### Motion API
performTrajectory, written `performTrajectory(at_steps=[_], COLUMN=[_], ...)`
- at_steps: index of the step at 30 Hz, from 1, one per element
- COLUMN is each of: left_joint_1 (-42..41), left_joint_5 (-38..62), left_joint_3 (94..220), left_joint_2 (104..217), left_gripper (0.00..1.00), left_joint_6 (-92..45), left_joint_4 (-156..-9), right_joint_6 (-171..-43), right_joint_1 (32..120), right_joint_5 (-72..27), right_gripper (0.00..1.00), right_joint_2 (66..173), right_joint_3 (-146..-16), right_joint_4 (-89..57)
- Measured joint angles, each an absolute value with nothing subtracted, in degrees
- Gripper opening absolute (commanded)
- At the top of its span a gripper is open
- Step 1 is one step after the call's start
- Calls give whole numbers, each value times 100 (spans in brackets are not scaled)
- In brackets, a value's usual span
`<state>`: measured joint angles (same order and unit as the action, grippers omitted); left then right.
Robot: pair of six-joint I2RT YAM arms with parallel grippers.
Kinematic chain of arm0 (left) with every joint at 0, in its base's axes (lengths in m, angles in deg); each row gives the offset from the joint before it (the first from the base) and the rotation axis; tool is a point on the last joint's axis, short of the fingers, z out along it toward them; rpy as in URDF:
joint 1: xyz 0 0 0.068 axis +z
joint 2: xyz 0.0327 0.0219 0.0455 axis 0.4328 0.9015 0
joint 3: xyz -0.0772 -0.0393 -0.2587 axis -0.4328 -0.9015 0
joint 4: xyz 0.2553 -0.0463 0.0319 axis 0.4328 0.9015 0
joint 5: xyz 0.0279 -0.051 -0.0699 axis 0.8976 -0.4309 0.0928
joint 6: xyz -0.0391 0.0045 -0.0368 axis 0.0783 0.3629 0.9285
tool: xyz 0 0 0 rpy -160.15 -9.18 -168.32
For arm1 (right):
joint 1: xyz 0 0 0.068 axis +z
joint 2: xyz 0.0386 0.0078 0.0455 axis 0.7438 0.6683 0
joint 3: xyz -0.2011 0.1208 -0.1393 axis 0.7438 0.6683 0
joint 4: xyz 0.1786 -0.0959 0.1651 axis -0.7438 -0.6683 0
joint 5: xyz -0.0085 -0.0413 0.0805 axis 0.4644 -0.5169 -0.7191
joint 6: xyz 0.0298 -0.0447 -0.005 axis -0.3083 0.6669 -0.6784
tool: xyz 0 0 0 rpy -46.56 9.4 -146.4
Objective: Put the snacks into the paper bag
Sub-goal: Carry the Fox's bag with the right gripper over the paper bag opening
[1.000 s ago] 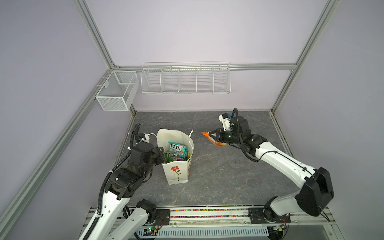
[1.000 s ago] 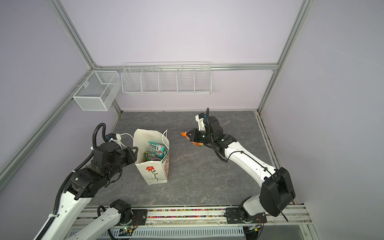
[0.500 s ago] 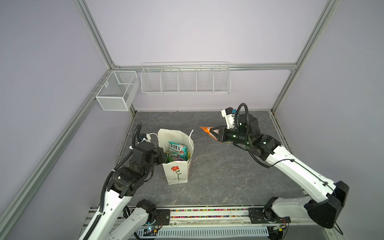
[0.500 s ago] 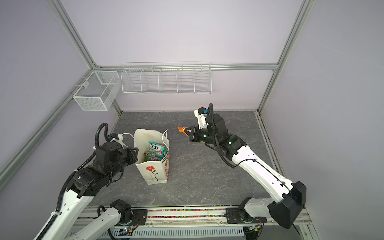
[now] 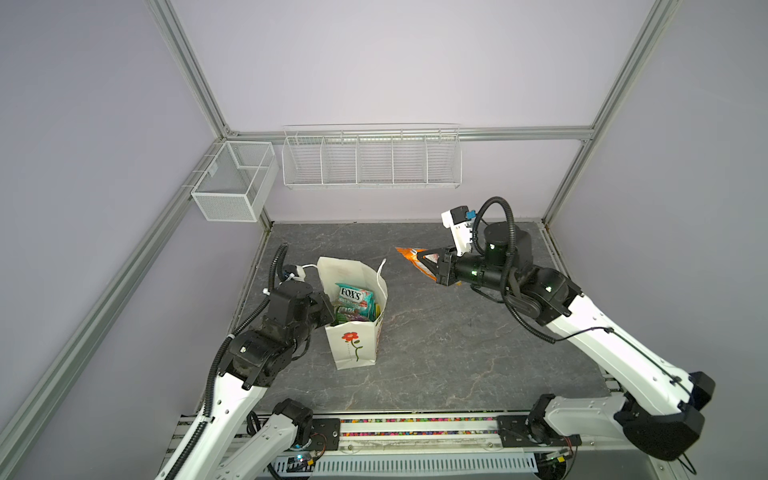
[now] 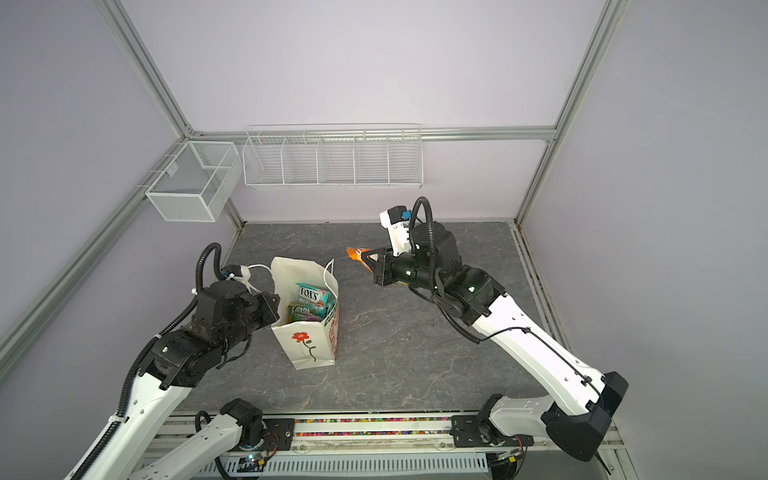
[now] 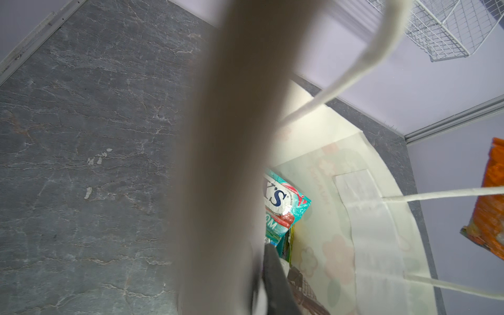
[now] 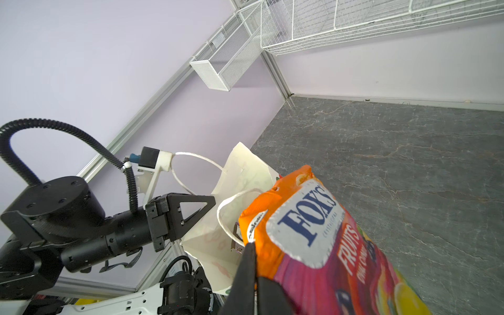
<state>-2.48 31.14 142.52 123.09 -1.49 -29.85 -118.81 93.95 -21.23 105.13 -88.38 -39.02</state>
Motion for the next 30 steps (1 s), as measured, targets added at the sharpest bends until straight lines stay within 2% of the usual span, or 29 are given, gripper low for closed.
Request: performTrajectory(at_steps=[15, 30], left_joint_1=[-248, -248], left_joint_5=[3011, 3003], left_joint_3=[14230, 14220], left_joint_2=[12303, 12259], left_gripper=[8, 6], left_joint_6=[-134, -95], left_joint_4=[-3033, -3033], right_joint_6=[-11702, -11962], right_joint_1=[10230, 10674], right_joint_5=[-2617, -2997], right_gripper=[9, 10], right_joint_2=[10541, 11286], right_joint_3=[-9745, -10047], right_joint_4=[-3738, -3211])
